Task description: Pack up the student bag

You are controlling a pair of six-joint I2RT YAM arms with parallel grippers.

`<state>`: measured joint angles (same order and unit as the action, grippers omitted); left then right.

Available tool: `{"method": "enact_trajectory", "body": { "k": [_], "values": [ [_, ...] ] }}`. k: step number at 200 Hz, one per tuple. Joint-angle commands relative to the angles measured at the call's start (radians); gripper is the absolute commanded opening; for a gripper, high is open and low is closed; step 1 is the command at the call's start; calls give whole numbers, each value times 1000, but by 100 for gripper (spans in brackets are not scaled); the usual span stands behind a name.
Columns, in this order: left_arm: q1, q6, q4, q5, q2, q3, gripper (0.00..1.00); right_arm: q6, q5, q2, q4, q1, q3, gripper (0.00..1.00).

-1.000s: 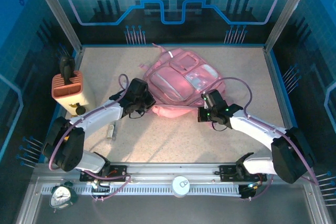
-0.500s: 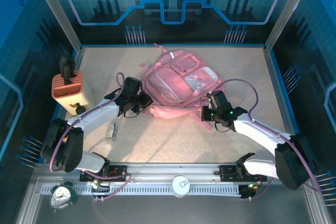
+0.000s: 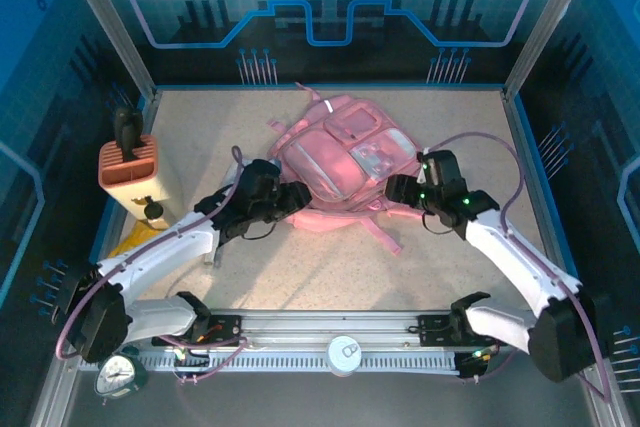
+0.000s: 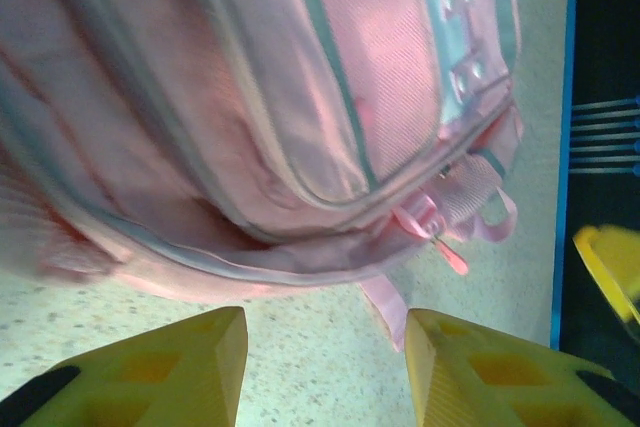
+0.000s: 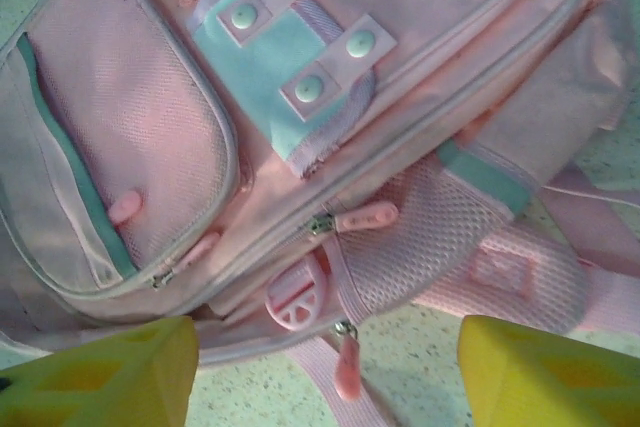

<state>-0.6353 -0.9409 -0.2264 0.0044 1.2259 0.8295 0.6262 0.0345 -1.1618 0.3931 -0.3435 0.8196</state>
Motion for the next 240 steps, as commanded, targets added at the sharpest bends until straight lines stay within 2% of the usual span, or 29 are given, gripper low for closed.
{"method": "enact_trajectory", "body": {
  "k": [1, 13, 59, 115, 147, 171, 198, 240],
  "values": [
    [-36, 23, 11, -41, 68, 80, 47, 91, -63, -110, -32, 32, 75, 64],
    [-55, 26, 27, -35, 122, 114, 46, 142, -58, -178, -52, 45, 110, 60],
    [-115, 47, 70, -31, 309, 238, 46, 219, -60, -385, -85, 60, 211, 57],
    [-149, 38, 101, 0, 480, 331, 46, 274, -37, -446, -158, 80, 165, 67],
    [-158, 35, 91, 11, 547, 367, 44, 293, -75, -516, -169, 87, 196, 67],
    [-170, 45, 74, 17, 578, 369, 38, 307, -112, -532, -202, 87, 192, 66],
    [-179, 45, 67, 10, 581, 325, 29, 322, -87, -522, -213, 87, 189, 69],
    [-197, 29, 72, 7, 569, 247, 8, 338, -124, -492, -240, 89, 152, 65]
  ]
}}
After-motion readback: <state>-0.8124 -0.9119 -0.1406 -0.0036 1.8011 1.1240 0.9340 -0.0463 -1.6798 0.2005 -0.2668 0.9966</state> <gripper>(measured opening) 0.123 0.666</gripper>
